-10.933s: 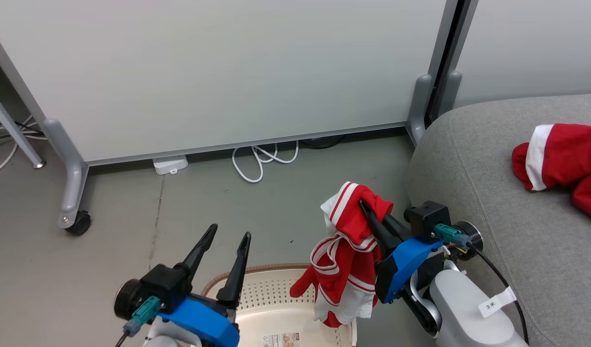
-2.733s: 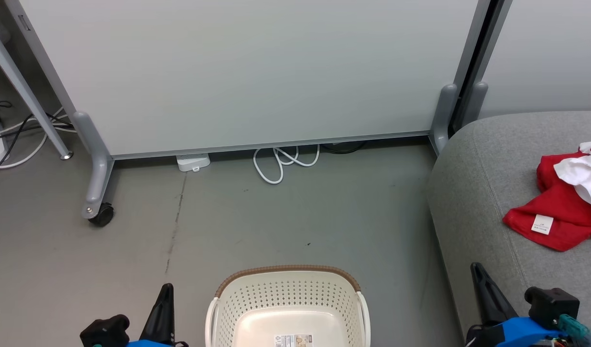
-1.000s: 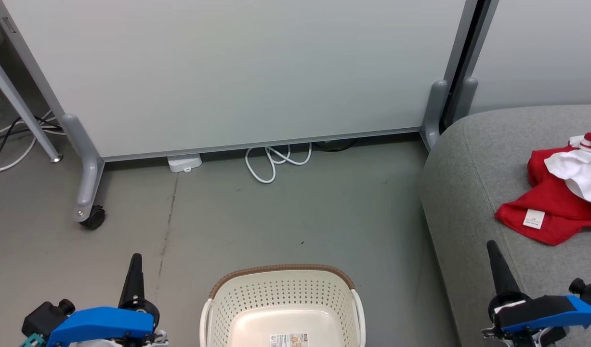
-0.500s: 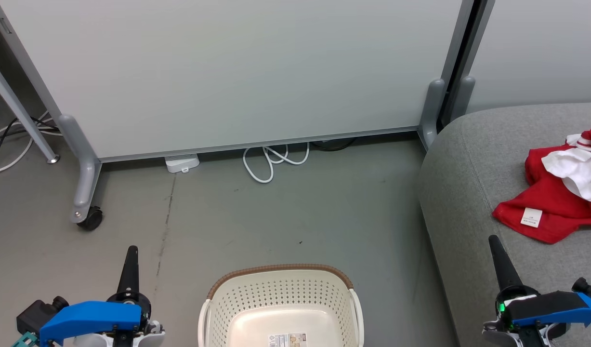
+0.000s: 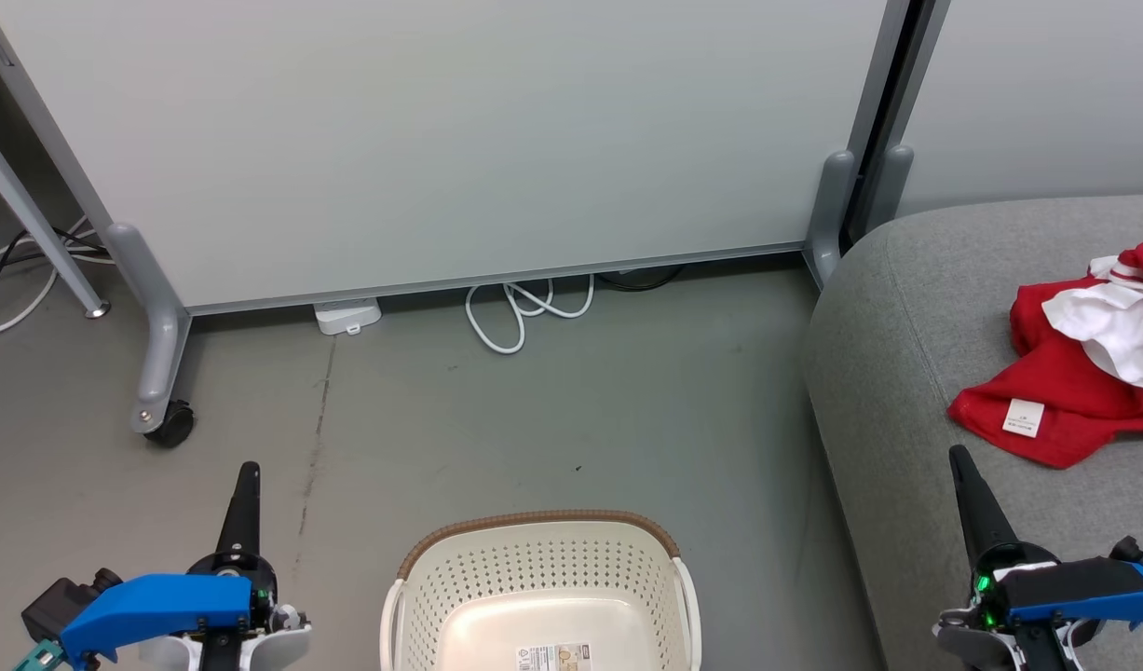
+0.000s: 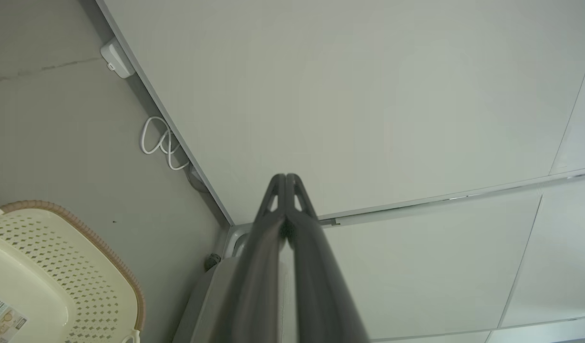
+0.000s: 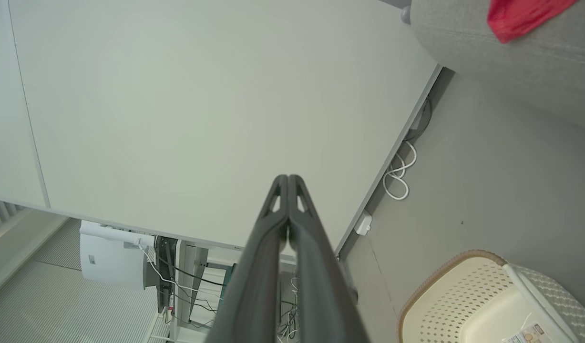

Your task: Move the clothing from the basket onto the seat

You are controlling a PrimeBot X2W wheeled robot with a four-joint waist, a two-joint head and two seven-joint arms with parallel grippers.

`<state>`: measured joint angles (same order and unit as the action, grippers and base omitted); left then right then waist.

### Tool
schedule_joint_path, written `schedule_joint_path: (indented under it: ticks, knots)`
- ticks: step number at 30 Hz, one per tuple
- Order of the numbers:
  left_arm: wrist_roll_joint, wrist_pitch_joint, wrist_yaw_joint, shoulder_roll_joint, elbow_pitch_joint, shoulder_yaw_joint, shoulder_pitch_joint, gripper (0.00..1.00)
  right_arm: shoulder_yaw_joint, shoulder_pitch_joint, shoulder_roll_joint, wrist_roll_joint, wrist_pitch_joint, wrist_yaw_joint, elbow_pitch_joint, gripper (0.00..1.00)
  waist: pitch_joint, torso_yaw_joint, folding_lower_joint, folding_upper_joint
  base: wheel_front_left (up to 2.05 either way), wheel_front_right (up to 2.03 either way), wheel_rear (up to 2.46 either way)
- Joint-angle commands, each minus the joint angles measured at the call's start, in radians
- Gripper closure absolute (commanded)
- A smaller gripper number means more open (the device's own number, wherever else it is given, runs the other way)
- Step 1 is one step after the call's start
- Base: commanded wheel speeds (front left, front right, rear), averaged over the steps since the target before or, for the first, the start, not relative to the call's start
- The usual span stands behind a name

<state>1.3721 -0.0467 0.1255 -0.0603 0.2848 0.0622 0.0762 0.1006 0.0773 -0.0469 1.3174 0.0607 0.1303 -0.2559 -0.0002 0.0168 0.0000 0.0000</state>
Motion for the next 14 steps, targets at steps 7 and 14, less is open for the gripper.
schedule_joint_path:
  ticks: [7, 14]
  knots:
    - [0.062, -0.019, 0.007, 0.001, -0.017, 0.018, 0.023, 1.00, 0.005, 0.024, -0.005, 0.079, 0.017, 0.001, 0.010, 1.00, 0.001, -0.003, 0.0000, 0.0000, 0.00, 0.00, 0.00]
    - [0.110, -0.033, 0.008, 0.003, -0.024, 0.028, 0.029, 1.00, 0.008, 0.026, -0.005, 0.137, 0.027, 0.001, 0.011, 1.00, 0.001, -0.007, 0.0000, 0.0000, 0.00, 0.00, 0.00]
